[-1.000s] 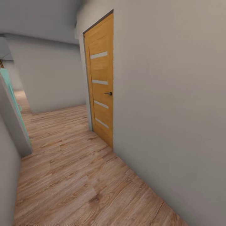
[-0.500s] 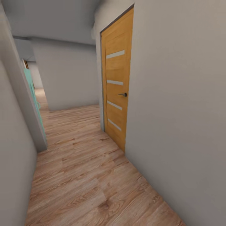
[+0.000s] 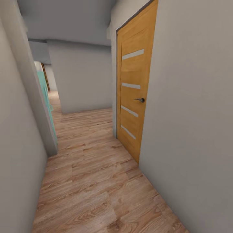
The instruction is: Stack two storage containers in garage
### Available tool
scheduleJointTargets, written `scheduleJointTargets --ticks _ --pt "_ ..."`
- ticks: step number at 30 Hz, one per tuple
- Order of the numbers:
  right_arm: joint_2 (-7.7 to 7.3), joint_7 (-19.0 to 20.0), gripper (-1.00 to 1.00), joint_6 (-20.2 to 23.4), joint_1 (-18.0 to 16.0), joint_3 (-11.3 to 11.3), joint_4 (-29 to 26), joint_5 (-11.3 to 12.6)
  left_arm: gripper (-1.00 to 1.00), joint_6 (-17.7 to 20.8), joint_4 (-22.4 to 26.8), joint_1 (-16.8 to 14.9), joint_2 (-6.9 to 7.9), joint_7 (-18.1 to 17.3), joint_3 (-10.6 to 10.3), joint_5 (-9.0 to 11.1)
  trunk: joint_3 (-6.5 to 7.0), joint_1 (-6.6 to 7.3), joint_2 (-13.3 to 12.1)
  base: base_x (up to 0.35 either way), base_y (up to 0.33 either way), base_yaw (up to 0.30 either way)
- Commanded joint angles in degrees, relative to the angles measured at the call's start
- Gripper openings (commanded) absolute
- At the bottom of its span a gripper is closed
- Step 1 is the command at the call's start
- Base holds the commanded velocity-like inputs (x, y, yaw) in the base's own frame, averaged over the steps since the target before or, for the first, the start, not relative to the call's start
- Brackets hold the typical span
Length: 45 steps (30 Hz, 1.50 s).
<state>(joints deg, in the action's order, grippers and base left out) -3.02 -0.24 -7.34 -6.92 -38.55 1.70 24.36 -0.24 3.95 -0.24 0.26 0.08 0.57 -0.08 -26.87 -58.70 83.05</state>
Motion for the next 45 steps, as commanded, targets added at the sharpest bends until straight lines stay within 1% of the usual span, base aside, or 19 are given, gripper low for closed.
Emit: scheduleJointTargets --ticks 1,19,39,45 --pt "0.03 0.0 1.00 -0.3 -0.1 -0.5 0.2 0.4 1.00 0.0 0.0 0.0 0.00 0.0 0.0 0.0 -0.06 -0.03 0.0 0.323 0.000 0.015" --pt "0.01 0.0 1.00 -0.3 0.0 -0.5 0.2 0.4 1.00 0.0 0.0 0.0 0.00 0.0 0.0 0.0 -0.06 -0.03 0.0 0.323 0.000 0.007" --pt "-0.05 0.0 1.00 -0.3 -0.1 -0.5 0.1 0.3 1.00 0.0 0.0 0.0 0.00 0.0 0.0 0.0 -0.06 -0.03 0.0 0.323 0.000 0.251" --pt "-0.06 0.0 1.00 -0.3 -0.1 -0.5 0.2 0.3 1.00 0.0 0.0 0.0 0.00 0.0 0.0 0.0 -0.06 -0.03 0.0 0.323 0.000 0.094"
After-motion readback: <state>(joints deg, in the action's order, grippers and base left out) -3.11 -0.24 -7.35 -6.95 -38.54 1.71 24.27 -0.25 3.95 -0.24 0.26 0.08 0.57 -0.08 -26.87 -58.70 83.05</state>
